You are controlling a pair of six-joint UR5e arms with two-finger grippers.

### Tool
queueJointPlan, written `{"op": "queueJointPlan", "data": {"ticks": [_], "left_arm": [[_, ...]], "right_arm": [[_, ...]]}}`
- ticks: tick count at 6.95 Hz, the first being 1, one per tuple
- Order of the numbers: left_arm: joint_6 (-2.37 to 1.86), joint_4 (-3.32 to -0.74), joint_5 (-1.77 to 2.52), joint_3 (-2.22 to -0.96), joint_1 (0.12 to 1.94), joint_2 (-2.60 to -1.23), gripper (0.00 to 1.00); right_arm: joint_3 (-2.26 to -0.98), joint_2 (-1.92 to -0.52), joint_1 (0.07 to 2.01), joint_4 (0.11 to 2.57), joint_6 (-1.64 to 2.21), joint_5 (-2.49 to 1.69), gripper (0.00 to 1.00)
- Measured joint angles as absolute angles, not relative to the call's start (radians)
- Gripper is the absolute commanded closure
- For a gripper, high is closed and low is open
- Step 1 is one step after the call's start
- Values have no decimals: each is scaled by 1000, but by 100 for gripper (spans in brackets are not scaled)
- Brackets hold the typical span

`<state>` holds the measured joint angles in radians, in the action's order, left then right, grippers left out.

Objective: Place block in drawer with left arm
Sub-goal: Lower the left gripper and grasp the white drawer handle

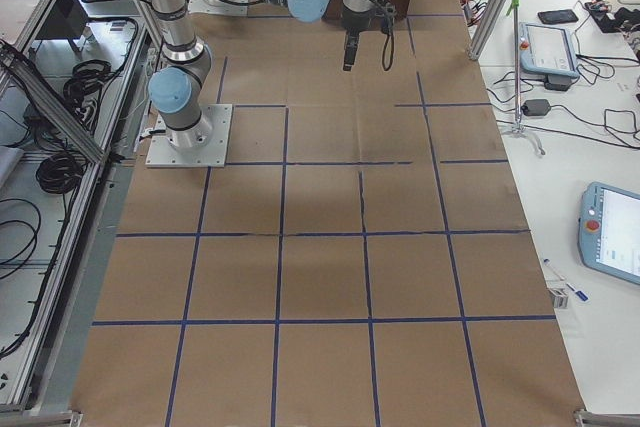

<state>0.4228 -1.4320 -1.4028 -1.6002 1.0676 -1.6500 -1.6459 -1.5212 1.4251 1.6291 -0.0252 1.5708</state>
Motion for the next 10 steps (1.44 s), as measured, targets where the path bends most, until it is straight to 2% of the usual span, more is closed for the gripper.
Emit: {"op": "queueJointPlan", "data": {"ticks": [4,10], "left_arm": [[642,-1446,-1294,-1547,912,-1777,0],[698,-1457,-1225,-1589,899,-1849,1]], "right_arm": [[-1646,-1521,1425,1629,-25,1571,0],[-1646,-1522,1425,1629,-26,1571,0]]}}
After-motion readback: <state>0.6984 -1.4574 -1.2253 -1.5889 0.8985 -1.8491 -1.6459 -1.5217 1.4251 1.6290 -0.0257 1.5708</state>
